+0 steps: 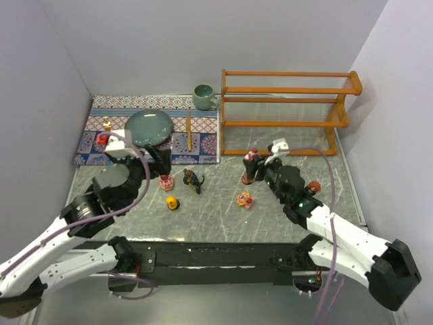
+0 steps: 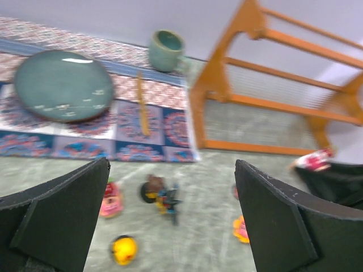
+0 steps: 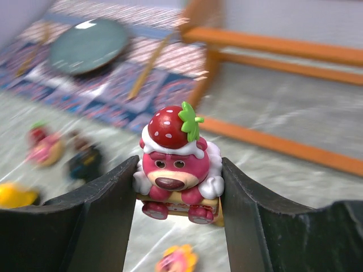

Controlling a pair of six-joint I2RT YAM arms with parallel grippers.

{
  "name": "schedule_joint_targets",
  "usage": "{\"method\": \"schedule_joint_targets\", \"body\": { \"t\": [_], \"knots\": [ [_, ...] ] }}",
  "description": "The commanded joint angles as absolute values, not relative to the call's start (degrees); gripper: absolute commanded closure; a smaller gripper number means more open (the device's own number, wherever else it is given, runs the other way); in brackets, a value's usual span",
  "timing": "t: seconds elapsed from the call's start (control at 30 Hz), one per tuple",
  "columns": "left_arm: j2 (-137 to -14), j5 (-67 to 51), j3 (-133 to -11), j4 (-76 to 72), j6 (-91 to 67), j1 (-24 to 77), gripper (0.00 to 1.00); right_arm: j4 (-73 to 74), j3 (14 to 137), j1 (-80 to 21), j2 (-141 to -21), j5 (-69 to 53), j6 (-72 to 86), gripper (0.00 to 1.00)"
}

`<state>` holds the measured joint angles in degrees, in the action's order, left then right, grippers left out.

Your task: Place and organize the plastic toys onto the shelf

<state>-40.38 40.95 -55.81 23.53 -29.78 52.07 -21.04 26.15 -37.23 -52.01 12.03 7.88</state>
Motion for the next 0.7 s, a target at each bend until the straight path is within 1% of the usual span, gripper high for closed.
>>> {"method": "schedule_joint_targets", "body": {
  "t": [0.0, 0.07, 0.1, 0.17, 0.2, 0.3, 0.4, 0.67],
  "knots": [
    [-38.41, 42.98, -51.77, 25.23, -26.55, 47.31, 0.03, -31.19, 32.77, -31.83, -58.94, 10.03, 4.41, 1.00],
    [-38.58, 41.49, -49.66, 24.09, -24.88, 44.14, 0.03, -32.95, 36.62, -30.59, -62.56, 10.11, 3.08, 1.00],
    [-38.84, 37.66, -48.88, 23.47, -24.44, 39.60, 0.03, -33.39, 38.04, -29.72, -65.97, 9.76, 2.29, 1.00],
    [-40.16, 32.54, -47.64, 22.68, -24.17, 34.48, 0.03, -34.27, 41.72, -28.66, -68.89, 9.23, 1.50, 1.00],
    [-40.43, 27.82, -47.81, 22.85, -24.95, 30.10, 0.03, -34.45, 42.97, -28.48, -71.17, 9.14, 1.23, 1.00],
    [-39.99, 22.77, -47.37, 21.27, -25.84, 23.76, 0.03, -35.07, 47.10, -27.95, -75.74, 9.93, 0.53, 1.00],
    [-39.38, 22.14, -46.85, 21.35, -26.63, 20.93, 0.03, -36.30, 50.62, -27.51, -80.92, 10.72, 0.53, 1.00],
    [-40.43, 22.50, -46.58, 21.62, -26.54, 20.92, 0.03, -42.27, 57.03, -27.16, -92.27, 12.74, 0.53, 1.00]
  ]
}}
